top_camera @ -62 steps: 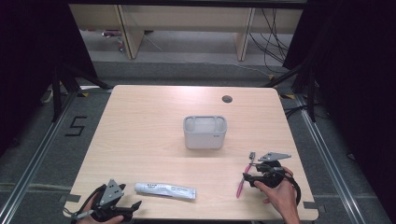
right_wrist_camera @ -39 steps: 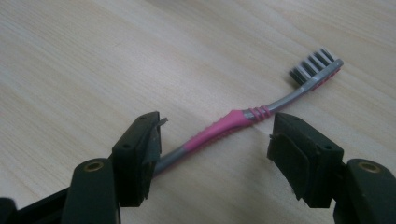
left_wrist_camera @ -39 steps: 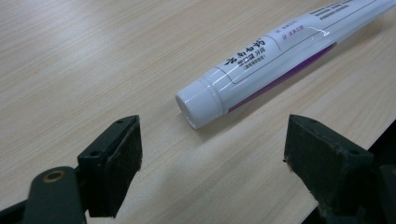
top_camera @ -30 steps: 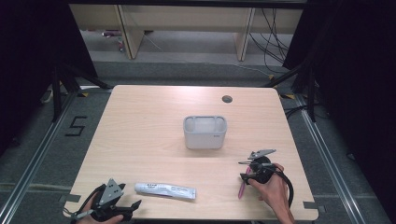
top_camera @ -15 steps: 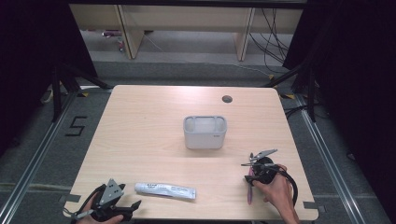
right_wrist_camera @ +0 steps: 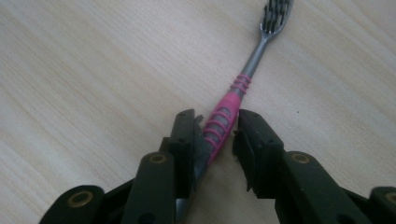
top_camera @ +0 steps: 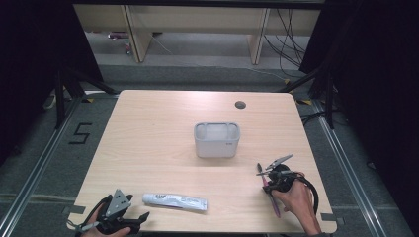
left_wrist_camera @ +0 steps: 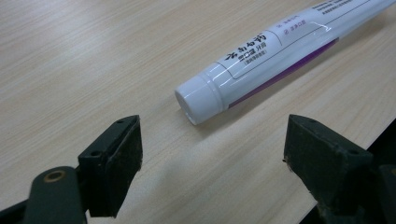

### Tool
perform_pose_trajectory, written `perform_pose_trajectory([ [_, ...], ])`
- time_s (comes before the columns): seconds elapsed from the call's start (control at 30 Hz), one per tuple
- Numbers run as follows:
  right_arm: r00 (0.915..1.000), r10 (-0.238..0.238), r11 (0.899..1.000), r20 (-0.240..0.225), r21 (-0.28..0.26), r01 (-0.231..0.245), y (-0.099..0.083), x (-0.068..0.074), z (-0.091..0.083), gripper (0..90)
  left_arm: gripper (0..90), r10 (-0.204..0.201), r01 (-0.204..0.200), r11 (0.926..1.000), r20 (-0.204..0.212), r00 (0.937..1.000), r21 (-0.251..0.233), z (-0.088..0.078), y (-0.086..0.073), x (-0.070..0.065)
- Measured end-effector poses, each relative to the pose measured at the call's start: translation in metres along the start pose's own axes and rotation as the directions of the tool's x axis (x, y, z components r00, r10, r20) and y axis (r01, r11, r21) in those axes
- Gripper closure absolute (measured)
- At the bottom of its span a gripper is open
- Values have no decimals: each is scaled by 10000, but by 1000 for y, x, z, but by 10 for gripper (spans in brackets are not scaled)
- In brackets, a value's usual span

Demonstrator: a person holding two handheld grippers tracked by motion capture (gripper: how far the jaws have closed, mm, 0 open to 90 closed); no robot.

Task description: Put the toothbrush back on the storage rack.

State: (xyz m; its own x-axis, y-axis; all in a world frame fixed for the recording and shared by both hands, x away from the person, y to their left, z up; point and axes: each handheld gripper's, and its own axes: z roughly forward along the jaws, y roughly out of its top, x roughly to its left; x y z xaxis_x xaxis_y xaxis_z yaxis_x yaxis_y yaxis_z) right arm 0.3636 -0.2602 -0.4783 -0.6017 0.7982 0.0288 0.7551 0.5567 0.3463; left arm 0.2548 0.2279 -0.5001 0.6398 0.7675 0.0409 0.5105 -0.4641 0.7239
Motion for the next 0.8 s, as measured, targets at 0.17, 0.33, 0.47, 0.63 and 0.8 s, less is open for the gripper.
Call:
perform_pose_trajectory([
  [0.17,10000,-88,9984,26,563,87,4,-1,0,729,191,-36,36,10000,-41,10000,-36,0,0,0],
  [0.33,9987,-503,9945,-70,913,508,9,-3,0,765,191,-34,34,10000,-29,10000,-45,0,0,0],
  [0.47,9987,-514,9910,60,1242,503,12,-1,0,784,192,-4,4,9999,-30,10000,-100,1,0,0],
  [0.63,9960,-889,9889,75,1204,874,14,-3,0,787,192,-41,41,10000,-22,10000,-88,1,0,0],
  [0.8,9920,-1255,9812,131,1491,1222,16,-3,0,792,192,-145,145,9997,26,9999,-191,2,0,-1],
])
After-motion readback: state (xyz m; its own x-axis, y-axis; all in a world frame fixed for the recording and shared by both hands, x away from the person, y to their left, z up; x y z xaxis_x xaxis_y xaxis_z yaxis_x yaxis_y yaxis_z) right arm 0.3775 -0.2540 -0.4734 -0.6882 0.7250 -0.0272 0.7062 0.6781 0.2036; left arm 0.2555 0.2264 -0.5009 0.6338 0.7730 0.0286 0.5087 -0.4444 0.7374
